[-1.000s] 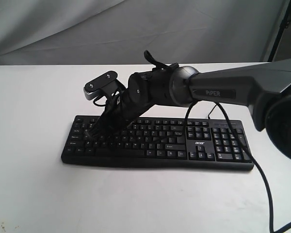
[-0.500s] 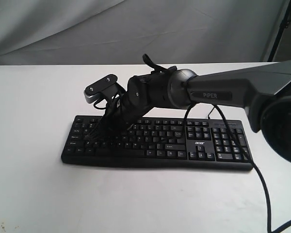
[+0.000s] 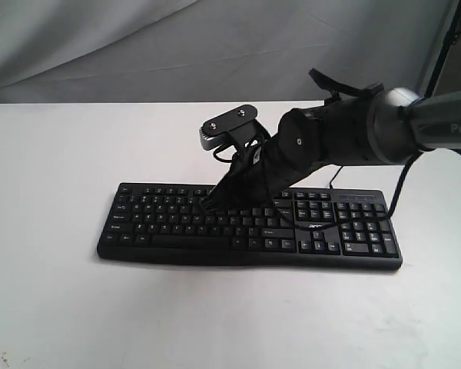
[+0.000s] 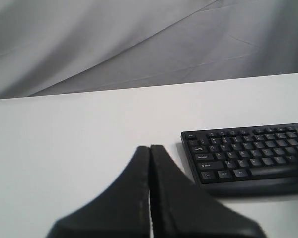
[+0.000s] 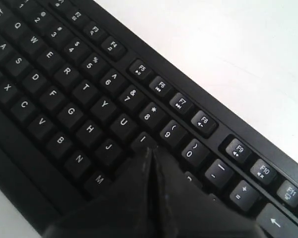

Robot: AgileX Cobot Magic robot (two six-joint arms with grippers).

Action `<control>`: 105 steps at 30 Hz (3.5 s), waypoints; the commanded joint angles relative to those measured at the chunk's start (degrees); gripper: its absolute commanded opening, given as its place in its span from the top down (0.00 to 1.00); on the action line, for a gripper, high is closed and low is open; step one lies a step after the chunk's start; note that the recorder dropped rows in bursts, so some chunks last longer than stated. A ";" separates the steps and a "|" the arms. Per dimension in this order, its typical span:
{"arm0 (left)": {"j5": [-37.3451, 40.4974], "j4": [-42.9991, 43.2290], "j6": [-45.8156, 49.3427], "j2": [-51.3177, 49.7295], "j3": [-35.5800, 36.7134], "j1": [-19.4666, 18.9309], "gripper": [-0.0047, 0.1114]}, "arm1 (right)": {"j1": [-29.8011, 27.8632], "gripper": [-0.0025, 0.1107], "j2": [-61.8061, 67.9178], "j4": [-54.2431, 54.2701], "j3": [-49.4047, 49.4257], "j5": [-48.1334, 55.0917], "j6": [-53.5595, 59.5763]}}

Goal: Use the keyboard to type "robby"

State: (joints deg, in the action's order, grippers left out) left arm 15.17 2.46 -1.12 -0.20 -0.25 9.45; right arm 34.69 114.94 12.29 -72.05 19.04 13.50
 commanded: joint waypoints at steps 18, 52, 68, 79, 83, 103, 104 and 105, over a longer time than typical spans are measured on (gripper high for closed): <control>-0.42 0.27 -0.16 0.20 0.25 0.36 0.96 | -1.11 0.98 2.63 -0.29 0.24 -4.56 0.36; -0.42 0.27 -0.16 0.20 0.25 0.36 0.96 | -0.42 0.98 3.43 -1.85 0.24 -4.56 0.82; -0.42 0.27 -0.16 0.20 0.25 0.36 0.96 | 0.05 0.98 5.14 -2.10 0.11 -4.57 0.82; -0.42 0.27 -0.16 0.20 0.25 0.36 0.96 | 1.47 0.98 -1.56 -4.16 -1.55 -0.61 0.60; -0.42 0.27 -0.16 0.20 0.25 0.36 0.96 | 6.45 0.98 1.71 -5.54 -9.12 5.84 0.60; -0.42 0.27 -0.16 0.20 0.25 0.36 0.96 | 8.12 0.98 7.45 -4.20 -9.72 5.02 0.60; -0.42 0.27 -0.16 0.20 0.25 0.36 0.96 | 8.12 0.98 7.45 -4.20 -9.72 5.02 0.60; -0.42 0.27 -0.16 0.20 0.25 0.36 0.96 | 8.12 0.98 7.45 -4.20 -9.72 5.02 0.60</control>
State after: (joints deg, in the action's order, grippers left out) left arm 15.17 2.46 -1.12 -0.20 -0.25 9.45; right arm 42.65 122.50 8.00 -81.59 24.71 13.98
